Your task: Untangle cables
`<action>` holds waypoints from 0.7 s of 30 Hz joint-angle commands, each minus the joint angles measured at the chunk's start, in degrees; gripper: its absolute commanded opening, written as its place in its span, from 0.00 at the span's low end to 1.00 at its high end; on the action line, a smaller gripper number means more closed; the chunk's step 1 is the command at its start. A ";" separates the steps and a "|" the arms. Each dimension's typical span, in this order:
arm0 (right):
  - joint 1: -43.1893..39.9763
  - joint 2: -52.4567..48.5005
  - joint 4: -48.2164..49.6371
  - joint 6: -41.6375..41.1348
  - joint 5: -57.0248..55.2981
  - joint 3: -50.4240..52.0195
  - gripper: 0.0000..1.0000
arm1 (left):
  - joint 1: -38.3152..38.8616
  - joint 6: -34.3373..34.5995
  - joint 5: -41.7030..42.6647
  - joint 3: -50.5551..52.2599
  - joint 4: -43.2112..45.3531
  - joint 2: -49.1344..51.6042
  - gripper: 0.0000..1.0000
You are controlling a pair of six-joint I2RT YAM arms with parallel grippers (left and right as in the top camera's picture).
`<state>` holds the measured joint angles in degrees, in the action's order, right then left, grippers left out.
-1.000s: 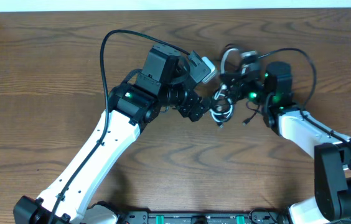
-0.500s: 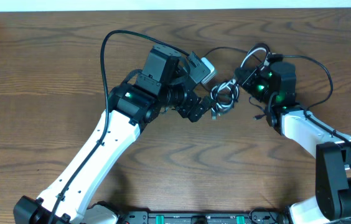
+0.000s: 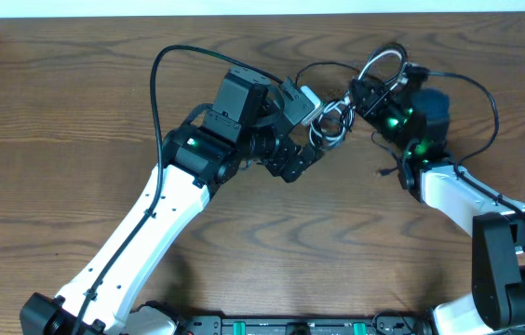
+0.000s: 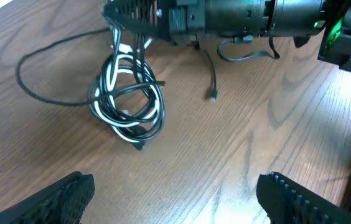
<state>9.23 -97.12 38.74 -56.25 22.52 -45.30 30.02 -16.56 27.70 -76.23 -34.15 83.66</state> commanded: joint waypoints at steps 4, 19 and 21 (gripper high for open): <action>1.84 -0.28 0.92 3.74 0.26 -0.35 0.01 | -0.22 -0.35 -0.55 -1.14 -0.11 -0.17 0.88; 4.07 4.55 6.01 24.04 8.07 -0.35 0.01 | -0.22 -0.35 -0.55 -1.14 -0.11 -0.17 0.89; 5.64 7.32 2.49 30.42 7.04 -0.35 0.01 | -0.22 -0.35 -0.55 -1.14 -0.11 -0.17 0.89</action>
<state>12.53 -94.89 43.40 -37.54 28.53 -45.28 30.04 -16.56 27.70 -76.23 -34.15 83.66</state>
